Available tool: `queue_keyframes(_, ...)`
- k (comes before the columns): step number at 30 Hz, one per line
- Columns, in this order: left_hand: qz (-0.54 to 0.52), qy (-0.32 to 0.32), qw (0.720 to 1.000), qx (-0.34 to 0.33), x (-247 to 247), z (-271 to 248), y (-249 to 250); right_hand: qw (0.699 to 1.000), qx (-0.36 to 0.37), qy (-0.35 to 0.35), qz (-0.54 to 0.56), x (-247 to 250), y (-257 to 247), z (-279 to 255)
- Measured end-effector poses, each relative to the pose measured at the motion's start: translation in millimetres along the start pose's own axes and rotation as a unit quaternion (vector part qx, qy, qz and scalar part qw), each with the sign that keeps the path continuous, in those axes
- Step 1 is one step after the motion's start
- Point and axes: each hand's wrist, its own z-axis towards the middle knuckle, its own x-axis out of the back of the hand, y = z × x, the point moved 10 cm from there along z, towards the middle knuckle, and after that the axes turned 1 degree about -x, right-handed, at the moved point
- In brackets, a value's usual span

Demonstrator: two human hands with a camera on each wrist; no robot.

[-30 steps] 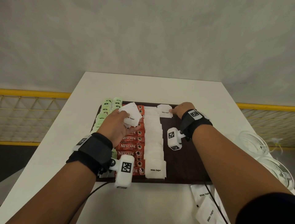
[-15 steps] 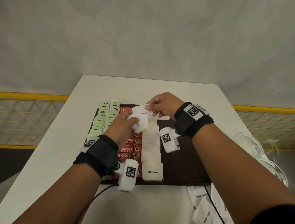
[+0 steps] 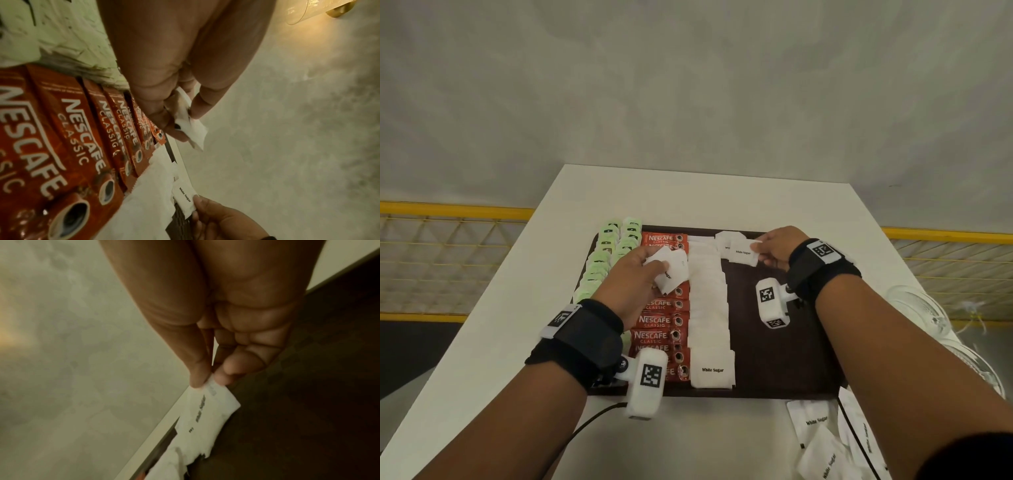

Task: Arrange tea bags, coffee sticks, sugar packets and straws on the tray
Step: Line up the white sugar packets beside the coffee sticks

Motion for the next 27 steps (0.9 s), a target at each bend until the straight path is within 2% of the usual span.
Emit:
queue_keyframes(5, -0.003, 0.010, 1.000, 0.010, 3.2, -0.2, -4.8, 0.998, 0.005, 0.015, -0.068, -2.6, -6.4, 5.4)
queue_keyframes(8, -0.007, 0.003, 1.000, 0.015, 0.8, -1.1, -6.9, 0.997, 0.030, 0.034, -0.063, -2.1, -11.7, 11.7)
queue_keyframes(17, 0.027, 0.012, 0.999, 0.015, 1.9, -1.6, -8.8, 0.998, 0.023, 0.037, -0.047, -9.8, -10.6, 20.3)
queue_keyframes(20, 0.046, 0.024, 0.999, 0.004, 5.4, -1.6, -7.8, 0.986, 0.046, 0.077, -0.138, -4.6, -26.8, 10.9)
queue_keyframes(22, 0.049, 0.039, 0.998, -0.010, 6.3, -1.4, -3.9, 0.977, 0.090, 0.089, -0.169, -7.7, -48.6, -9.8)
queue_keyframes(23, 0.048, 0.050, 0.997, -0.019, 6.5, -1.3, -1.1, 0.979, 0.119, 0.072, -0.148, -14.5, -59.6, -23.1)
queue_keyframes(25, 0.035, 0.073, 0.996, -0.032, 6.5, -0.4, 3.1, 0.982, 0.157, -0.007, -0.108, -38.0, -75.8, -51.8)
queue_keyframes(27, 0.006, 0.089, 0.995, -0.034, 4.5, -0.1, 4.8, 0.978, 0.161, -0.094, -0.095, -63.5, -80.7, -72.6)
